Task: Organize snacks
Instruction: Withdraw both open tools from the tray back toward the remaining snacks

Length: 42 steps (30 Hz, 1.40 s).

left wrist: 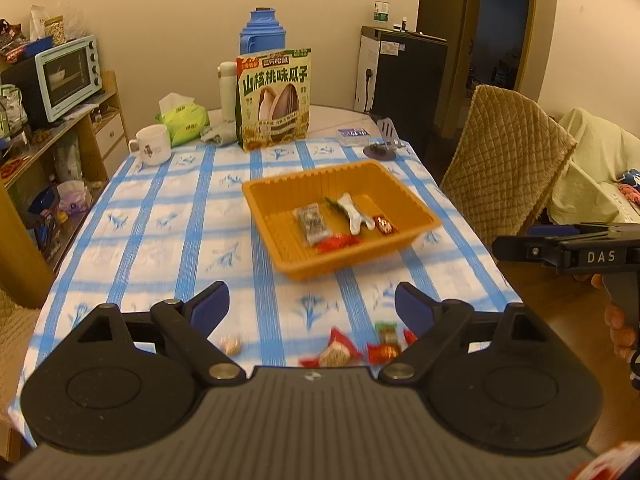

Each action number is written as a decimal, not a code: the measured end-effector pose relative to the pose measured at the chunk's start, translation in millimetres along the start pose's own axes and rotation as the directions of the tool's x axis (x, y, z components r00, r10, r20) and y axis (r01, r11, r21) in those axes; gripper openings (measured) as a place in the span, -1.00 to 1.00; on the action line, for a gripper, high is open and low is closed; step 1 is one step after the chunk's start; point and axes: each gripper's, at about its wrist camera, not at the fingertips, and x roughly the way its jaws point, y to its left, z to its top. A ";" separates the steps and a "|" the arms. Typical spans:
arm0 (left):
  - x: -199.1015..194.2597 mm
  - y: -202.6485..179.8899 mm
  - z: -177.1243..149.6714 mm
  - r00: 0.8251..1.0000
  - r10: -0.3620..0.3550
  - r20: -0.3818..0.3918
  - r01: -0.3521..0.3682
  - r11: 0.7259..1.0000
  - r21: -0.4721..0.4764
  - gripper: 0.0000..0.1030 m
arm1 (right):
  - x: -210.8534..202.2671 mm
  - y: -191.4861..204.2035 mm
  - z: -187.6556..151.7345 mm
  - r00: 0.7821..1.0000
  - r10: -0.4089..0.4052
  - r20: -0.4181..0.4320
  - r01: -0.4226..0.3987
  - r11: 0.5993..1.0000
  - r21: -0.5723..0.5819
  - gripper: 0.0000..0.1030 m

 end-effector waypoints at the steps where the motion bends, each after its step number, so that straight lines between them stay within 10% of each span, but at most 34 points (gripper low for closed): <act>1: -4.5 0.4 -5.5 1.000 -0.003 -0.003 0.003 1.000 -0.001 0.73 | -3.0 3.8 -5.6 1.000 0.000 -0.006 0.000 1.000 -0.002 0.80; 42: 1.6 19.2 -125.5 0.974 0.007 -0.228 -0.014 1.000 -0.028 0.73 | 19.8 51.8 -131.5 0.950 -0.068 -0.306 0.059 0.997 -0.040 0.80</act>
